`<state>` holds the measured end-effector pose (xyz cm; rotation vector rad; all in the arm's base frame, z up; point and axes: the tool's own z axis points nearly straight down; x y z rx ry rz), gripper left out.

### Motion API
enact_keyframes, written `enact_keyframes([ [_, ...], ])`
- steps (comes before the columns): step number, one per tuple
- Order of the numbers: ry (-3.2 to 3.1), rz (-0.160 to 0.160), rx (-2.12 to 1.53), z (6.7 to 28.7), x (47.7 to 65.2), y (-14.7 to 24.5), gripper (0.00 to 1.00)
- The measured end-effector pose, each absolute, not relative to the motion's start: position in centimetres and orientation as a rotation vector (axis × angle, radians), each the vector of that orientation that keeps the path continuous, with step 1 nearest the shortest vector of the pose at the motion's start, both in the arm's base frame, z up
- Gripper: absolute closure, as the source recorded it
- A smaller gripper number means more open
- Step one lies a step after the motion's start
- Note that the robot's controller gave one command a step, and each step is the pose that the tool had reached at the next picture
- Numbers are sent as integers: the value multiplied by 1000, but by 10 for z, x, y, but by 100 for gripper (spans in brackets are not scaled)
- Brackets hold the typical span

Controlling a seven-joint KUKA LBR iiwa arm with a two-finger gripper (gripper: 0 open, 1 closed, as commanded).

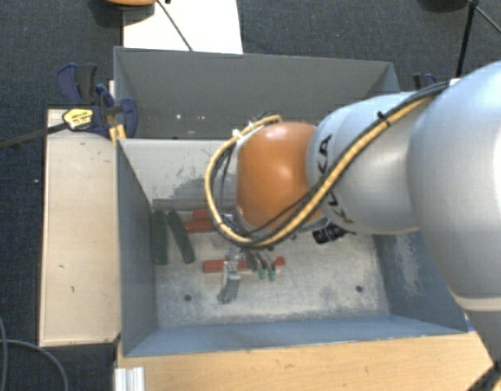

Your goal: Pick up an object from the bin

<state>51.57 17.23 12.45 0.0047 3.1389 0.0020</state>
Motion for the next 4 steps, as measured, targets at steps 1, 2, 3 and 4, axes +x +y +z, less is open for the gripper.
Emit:
enact_keyframes([
  [1,3137,4,-12,80,521,144,0],
  [2,3141,2,-17,70,556,173,100],
  [3,3141,2,-16,70,556,173,100],
  [4,3136,1,62,226,547,105,100],
])
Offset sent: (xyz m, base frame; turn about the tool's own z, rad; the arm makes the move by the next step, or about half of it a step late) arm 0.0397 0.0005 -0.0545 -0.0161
